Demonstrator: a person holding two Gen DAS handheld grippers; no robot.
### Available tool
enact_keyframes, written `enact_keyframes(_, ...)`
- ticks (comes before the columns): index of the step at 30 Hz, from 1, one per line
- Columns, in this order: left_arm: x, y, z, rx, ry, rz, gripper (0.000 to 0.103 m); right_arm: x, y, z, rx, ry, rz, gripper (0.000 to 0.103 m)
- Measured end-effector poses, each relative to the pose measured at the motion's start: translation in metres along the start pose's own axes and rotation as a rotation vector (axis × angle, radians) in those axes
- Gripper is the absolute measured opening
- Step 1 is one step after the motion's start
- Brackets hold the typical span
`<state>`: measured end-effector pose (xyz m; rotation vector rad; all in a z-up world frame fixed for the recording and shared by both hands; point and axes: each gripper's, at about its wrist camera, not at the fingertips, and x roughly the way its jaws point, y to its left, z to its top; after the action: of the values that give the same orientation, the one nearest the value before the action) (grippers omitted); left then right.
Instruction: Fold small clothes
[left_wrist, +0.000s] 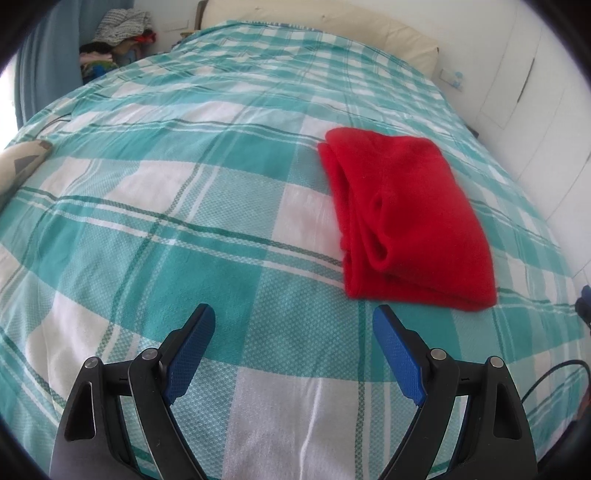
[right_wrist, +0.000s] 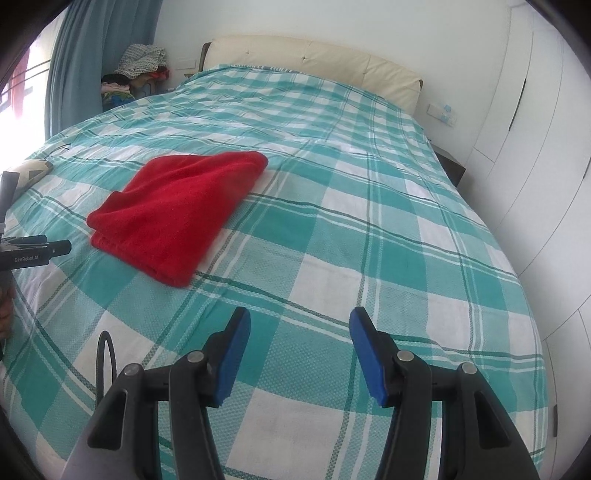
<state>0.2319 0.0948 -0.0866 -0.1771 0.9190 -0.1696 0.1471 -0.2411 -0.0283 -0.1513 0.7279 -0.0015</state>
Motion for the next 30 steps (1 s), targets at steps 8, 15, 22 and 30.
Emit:
enact_keyframes(8, 0.067, -0.015, 0.072, -0.096, 0.119, -0.169, 0.089, 0.084, -0.051, 0.027, 0.287, 0.060, 0.397, 0.057)
enact_keyframes(15, 0.118, -0.016, 0.100, -0.126, 0.183, -0.145, 0.093, 0.202, -0.016, 0.061, 0.569, 0.151, 0.730, 0.057)
enact_keyframes(22, 0.127, -0.048, 0.092, 0.067, 0.246, -0.160, 0.022, 0.238, 0.052, 0.085, 0.390, 0.217, 0.546, 0.033)
enact_keyframes(30, 0.082, -0.047, 0.098, 0.054, 0.101, -0.169, 0.016, 0.169, 0.124, 0.109, -0.097, 0.009, 0.241, 0.027)
